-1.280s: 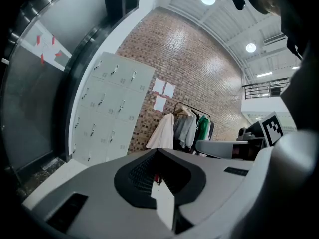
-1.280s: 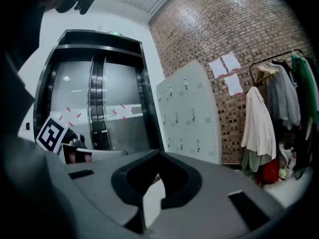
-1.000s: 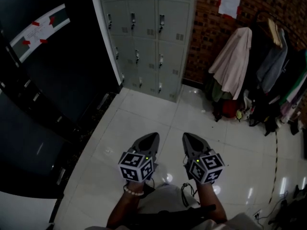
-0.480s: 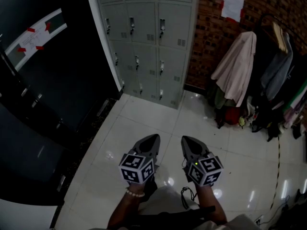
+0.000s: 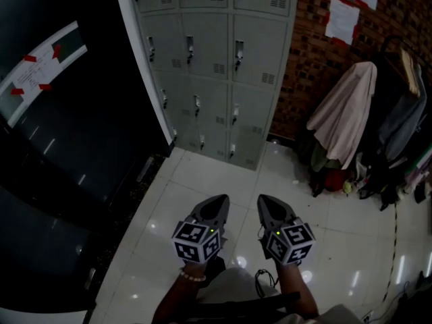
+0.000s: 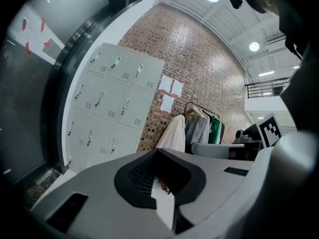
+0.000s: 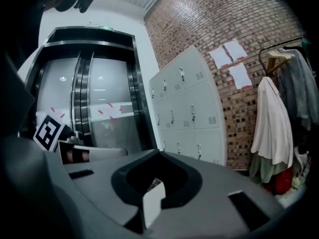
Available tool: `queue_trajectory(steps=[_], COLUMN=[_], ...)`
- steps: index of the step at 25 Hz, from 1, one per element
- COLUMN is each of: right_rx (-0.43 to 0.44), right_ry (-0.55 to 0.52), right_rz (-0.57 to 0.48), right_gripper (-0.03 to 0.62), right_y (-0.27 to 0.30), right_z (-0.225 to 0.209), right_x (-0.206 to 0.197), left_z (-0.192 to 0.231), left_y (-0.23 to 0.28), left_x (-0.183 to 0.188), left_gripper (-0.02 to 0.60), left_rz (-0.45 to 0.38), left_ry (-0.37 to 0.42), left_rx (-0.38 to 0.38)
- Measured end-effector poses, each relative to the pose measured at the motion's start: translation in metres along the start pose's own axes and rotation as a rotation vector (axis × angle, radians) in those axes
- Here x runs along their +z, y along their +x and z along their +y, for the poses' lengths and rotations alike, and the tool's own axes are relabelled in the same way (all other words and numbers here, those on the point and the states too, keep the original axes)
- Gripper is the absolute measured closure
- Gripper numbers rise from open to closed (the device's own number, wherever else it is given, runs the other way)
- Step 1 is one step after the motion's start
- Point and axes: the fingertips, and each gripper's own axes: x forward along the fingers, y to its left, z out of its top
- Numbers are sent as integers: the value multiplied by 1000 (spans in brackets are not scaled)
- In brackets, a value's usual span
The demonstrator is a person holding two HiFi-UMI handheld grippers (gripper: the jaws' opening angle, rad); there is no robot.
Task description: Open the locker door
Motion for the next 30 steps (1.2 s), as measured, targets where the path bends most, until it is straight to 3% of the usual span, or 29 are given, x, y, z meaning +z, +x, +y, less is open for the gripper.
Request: queue_trajectory(steps=[12, 25, 30], right_rx=[-39, -76, -58], right_ry=[1, 14, 6], right_rz=[-79, -52, -86], right_gripper=[583, 585, 583], right_y=[138, 212, 252], right_z=[-1, -30, -54], right_x=[48, 51, 70], left_z=[121, 179, 201], left_y=[60, 105, 137], left_x=[67, 84, 96], left_gripper=[589, 589, 589], left_rz=[-4, 10, 5], left_ry=[26, 14, 25], left_rx=[-51, -59, -49])
